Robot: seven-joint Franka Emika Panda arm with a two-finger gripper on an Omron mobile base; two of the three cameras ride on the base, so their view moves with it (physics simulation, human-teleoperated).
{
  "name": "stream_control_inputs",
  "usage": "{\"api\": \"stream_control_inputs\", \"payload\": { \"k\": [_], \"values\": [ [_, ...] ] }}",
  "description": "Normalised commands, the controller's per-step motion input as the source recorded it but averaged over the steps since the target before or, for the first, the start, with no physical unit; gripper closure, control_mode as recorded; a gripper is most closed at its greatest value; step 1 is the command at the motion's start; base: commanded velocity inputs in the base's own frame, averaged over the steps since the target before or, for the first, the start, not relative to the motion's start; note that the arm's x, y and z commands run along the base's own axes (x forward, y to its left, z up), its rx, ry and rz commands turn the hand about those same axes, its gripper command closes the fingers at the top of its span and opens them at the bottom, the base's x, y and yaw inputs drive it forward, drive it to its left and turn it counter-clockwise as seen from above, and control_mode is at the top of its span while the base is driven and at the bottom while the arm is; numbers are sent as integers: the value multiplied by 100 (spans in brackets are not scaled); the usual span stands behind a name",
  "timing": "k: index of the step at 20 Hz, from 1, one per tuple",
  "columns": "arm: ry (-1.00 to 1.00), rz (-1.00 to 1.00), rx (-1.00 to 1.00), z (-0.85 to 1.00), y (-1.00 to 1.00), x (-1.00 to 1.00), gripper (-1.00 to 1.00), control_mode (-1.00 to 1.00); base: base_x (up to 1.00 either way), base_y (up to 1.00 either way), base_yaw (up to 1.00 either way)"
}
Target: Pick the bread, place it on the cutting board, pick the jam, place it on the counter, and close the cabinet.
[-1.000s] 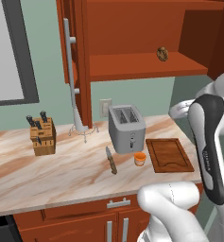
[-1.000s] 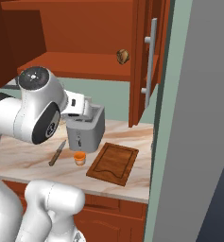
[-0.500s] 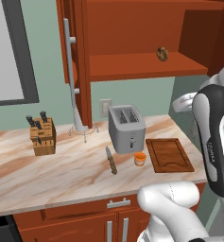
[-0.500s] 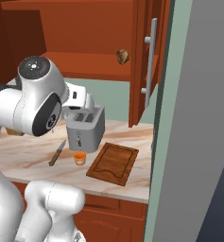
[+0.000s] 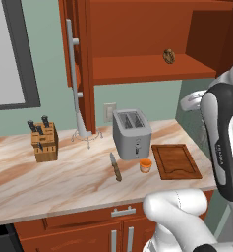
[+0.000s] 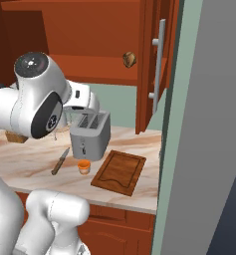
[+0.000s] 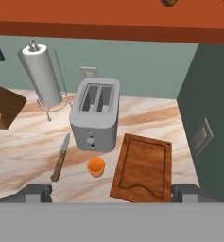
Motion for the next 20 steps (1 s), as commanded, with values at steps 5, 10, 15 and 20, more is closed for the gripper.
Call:
{"api": "stream_control_inputs", "payload": {
  "k": [5,10,15,20],
  "values": [
    [-2,-5,-1,15,0,6,-100,-100,0,0,0],
    [-2,-4,0,16,-3,14,-100,-100,0,0,0],
    [-5,-3,0,3,-10,21,-100,-100,0,0,0],
    [-5,-2,0,0,-10,29,-100,-100,0,0,0]
  ]
}}
